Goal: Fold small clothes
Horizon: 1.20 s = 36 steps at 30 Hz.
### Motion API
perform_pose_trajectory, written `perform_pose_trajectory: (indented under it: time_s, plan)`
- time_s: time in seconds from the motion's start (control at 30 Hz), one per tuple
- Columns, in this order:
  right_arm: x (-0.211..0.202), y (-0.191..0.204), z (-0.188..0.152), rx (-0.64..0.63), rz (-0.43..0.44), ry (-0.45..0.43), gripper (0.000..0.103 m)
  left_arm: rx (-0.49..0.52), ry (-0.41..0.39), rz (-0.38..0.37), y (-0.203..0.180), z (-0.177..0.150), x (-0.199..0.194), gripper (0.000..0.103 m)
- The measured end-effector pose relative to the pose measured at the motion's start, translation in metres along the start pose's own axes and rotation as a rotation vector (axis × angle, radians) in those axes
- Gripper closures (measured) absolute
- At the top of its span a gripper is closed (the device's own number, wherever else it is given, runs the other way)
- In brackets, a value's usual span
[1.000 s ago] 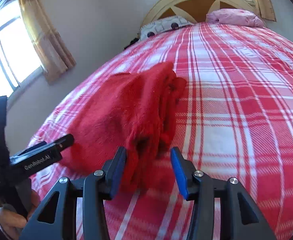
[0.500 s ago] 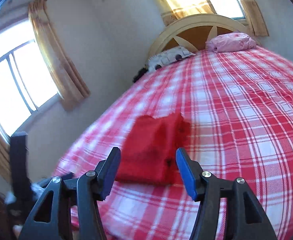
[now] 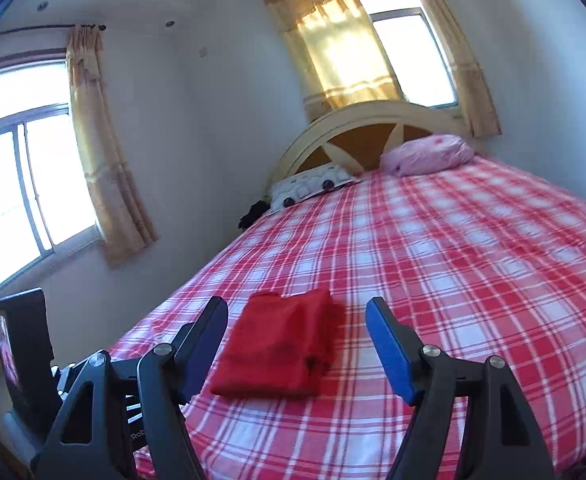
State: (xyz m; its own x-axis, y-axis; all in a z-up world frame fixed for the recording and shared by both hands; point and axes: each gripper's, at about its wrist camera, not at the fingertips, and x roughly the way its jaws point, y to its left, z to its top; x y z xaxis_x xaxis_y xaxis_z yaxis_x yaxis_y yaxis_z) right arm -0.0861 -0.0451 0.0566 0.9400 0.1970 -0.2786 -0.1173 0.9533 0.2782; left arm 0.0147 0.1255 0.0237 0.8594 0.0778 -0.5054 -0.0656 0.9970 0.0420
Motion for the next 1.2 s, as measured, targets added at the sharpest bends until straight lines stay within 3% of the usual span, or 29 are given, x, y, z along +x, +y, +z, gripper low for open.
perform_pose_trajectory:
  time_s: [0.5, 0.77, 1.2]
  plan:
    - [-0.009, 0.002, -0.011, -0.092, -0.057, -0.040, 0.030, 0.002, -0.098, 0.042, -0.008, -0.003, -0.021, 0.000]
    - [-0.023, -0.007, -0.010, -0.080, -0.083, -0.073, 0.030, -0.014, -0.016, 0.020, -0.015, -0.003, -0.014, 0.000]
    - [-0.016, -0.003, -0.014, -0.092, -0.068, -0.048, 0.030, -0.003, -0.049, 0.060, -0.015, -0.002, -0.022, 0.000]
